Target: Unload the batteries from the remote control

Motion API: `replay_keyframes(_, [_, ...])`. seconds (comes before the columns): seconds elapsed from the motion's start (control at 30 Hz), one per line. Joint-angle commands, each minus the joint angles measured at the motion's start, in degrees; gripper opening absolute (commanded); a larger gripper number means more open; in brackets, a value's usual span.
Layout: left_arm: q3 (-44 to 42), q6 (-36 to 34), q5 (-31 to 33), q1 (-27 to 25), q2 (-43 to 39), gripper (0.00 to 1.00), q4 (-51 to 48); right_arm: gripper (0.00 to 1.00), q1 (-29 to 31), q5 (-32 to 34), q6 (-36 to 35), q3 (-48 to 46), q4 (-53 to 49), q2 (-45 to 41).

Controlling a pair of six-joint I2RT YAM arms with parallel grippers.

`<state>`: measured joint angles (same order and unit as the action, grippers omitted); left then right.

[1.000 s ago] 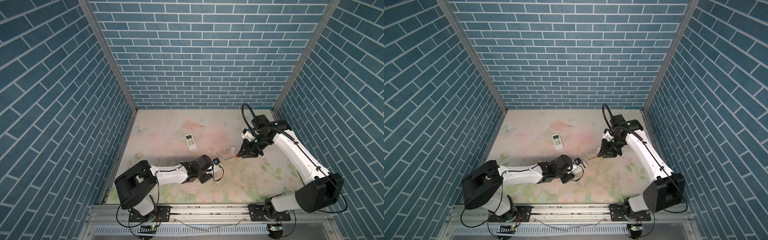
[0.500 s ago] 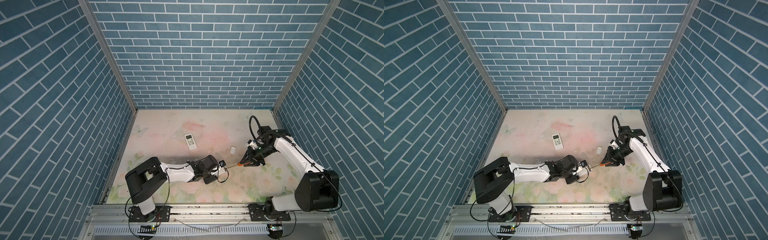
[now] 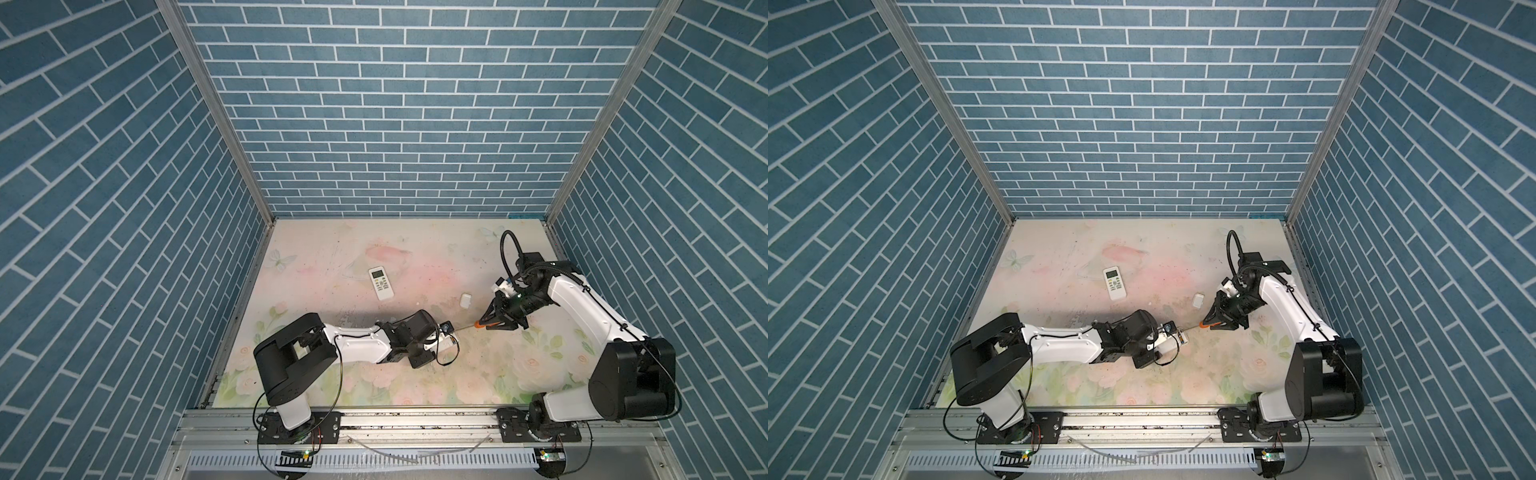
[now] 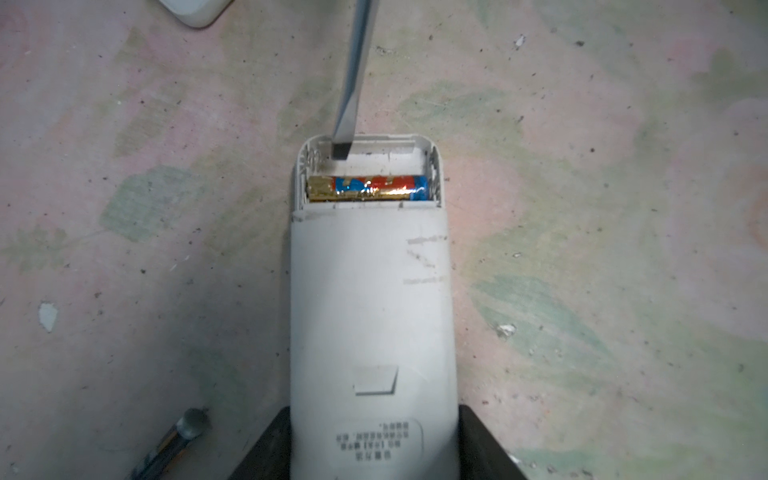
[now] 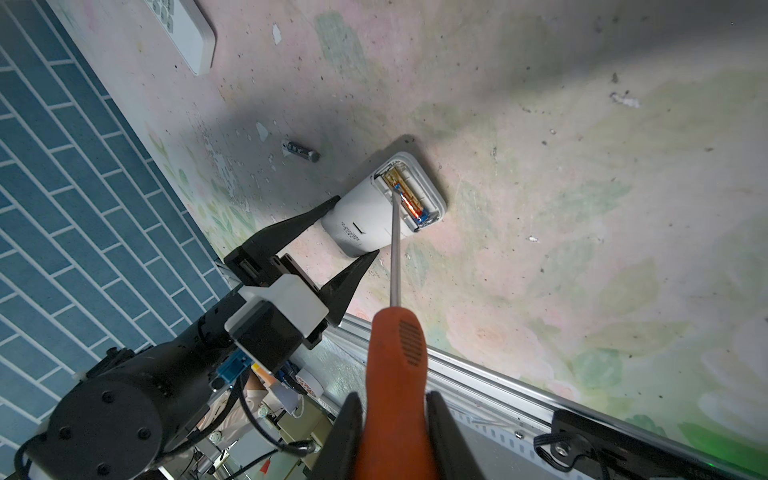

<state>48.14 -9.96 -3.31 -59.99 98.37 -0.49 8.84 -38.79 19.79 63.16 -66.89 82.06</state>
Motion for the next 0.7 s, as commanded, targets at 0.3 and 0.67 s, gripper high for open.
replay_keyframes(0.3, [-0.3,-0.5,0.1,-0.4,1.1,0.51,-1.0,0.00,-1.4,0.5,-1.9,-3.1,-0.1,2.2])
replay_keyframes(0.67, [-0.3,-0.7,0.6,-0.4,1.5,0.50,-0.7,0.00,-2.1,-0.2,-3.4,-4.9,-0.2,3.4])
